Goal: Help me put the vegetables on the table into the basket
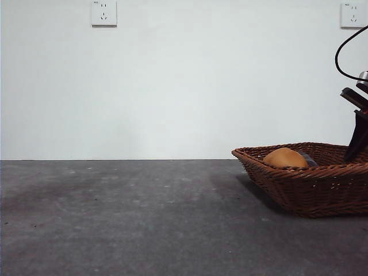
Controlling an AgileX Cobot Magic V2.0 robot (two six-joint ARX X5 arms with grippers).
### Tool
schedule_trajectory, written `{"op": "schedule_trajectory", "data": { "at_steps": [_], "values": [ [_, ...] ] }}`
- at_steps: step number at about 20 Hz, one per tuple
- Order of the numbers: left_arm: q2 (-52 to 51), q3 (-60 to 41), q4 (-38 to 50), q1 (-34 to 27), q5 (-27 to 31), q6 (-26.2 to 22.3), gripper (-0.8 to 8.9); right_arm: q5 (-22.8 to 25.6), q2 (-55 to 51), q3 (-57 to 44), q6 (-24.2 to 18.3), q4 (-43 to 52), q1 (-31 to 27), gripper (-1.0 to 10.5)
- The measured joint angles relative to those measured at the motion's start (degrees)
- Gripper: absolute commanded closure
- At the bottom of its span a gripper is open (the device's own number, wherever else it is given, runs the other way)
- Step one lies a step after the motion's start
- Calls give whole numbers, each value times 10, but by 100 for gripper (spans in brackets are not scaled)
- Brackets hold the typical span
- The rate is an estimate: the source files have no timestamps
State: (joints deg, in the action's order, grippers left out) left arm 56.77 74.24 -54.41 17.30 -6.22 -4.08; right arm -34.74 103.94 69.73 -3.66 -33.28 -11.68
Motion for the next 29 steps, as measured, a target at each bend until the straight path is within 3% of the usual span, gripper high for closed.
{"op": "schedule_trajectory", "data": {
  "at_steps": [9,10,13,14,19,23,29],
  "values": [
    [0,0,0,0,0,0,821,20,21,2,-4,-1,3,958],
    [0,0,0,0,0,0,821,19,23,3,-4,-1,3,927],
    [0,0,0,0,0,0,821,27,23,3,-5,3,5,663],
    [0,0,1,0,0,0,821,29,24,3,-5,1,6,650],
    [1,0,5,0,0,0,821,28,-37,45,-4,-37,8,659],
    [1,0,5,0,-9,0,821,28,-113,86,-17,-189,10,684],
    [1,0,5,0,-78,-4,821,28,-216,86,-66,-375,50,959]
  ]
}}
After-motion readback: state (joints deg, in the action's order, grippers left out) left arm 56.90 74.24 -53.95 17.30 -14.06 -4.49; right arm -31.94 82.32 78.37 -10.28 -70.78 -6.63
